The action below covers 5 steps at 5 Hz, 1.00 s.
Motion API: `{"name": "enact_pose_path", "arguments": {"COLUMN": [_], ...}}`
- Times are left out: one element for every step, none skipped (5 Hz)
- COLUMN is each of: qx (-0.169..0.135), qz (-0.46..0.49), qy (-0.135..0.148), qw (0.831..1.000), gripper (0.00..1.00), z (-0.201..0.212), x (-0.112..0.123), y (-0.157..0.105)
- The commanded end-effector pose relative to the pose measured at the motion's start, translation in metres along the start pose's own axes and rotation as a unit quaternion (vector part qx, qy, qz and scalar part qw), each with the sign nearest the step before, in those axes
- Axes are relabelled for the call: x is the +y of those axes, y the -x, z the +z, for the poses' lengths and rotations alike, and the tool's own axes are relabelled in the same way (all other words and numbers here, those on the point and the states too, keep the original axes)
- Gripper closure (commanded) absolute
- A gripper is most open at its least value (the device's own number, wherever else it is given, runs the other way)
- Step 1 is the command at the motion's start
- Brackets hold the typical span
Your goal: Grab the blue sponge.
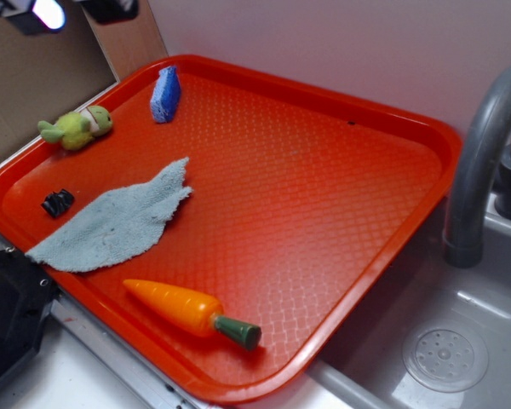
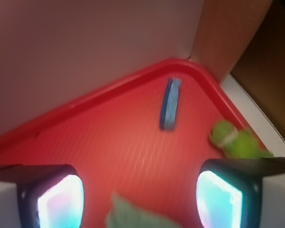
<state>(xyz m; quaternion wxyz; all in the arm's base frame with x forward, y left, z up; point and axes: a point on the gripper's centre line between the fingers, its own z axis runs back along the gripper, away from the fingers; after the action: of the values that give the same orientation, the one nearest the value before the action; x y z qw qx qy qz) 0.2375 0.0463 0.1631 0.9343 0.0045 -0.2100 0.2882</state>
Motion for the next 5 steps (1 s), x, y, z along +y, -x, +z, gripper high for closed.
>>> {"name": "enact_pose_path", "arguments": {"qx": [-0.044,-0.047,-0.042,-0.029,-0.023], "qz": [0.029,0.036,0.039,0.056,0.048], "qy": [-0.004,-0.029,-0.057,-0.084,-0.118], "qw": [0.999,0.998,0.997,0.994,0.992], "gripper": [0.0,0.0,0.0,0.0,0.0], "z": [-0.042,-0.063,-0.083,-0.108,-0.134], "x": [0.009,0.013,0.02,0.027,0.032], "y": [-0.044,-0.048,-0.054,-0.063,-0.069]}}
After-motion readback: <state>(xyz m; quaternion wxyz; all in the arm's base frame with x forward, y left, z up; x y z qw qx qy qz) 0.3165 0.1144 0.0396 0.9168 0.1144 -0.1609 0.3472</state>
